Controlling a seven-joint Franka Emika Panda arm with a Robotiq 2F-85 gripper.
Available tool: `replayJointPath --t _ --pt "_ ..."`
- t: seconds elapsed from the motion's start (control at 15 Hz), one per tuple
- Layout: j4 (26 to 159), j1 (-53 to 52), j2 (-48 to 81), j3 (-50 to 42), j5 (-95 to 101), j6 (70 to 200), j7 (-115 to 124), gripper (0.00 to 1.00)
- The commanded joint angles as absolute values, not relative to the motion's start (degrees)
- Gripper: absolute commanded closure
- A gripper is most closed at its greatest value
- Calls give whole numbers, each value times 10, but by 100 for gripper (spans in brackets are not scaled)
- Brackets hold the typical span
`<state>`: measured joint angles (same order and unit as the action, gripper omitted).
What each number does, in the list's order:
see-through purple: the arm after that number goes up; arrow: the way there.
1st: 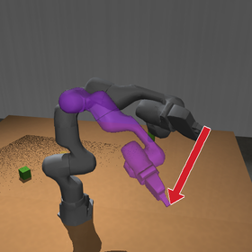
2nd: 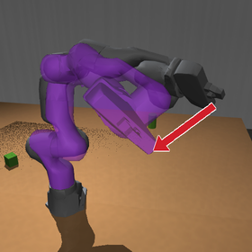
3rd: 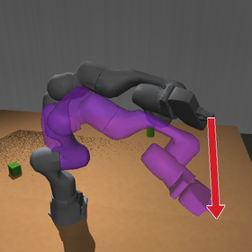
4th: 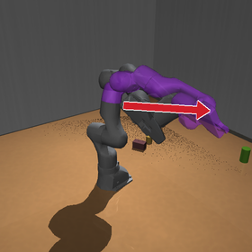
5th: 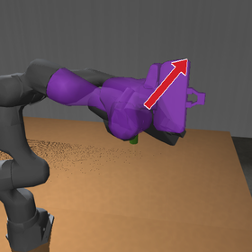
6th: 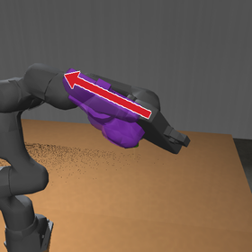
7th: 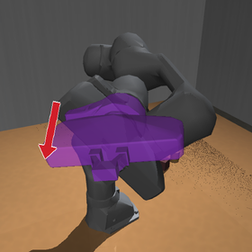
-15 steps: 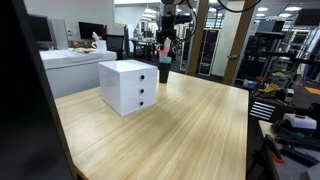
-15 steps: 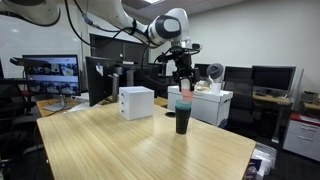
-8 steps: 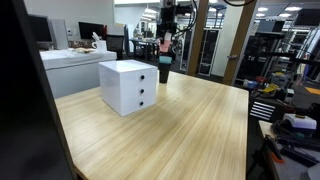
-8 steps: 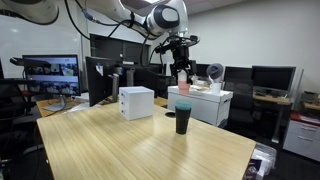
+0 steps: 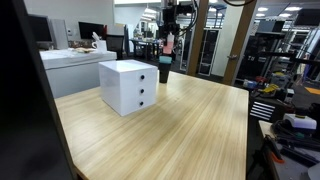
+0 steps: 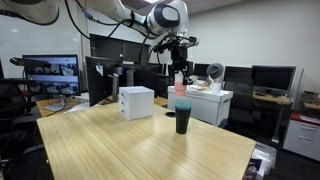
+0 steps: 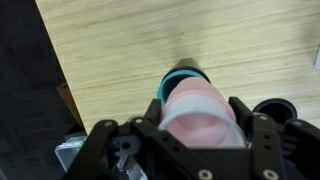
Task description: Pick up the blue cup and put it in the black cup, pick up the stacked white and orange cups and put them in the blue cup, pick up the stacked white and pink cups and put them in the white cup
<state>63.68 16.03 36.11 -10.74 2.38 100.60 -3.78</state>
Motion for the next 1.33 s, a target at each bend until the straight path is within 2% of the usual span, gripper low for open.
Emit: replayJointPath --t 0.0,1.27 --pt "628 165 369 -109 17 999 -26 56" --pt "573 169 424 -112 16 1002 -29 56"
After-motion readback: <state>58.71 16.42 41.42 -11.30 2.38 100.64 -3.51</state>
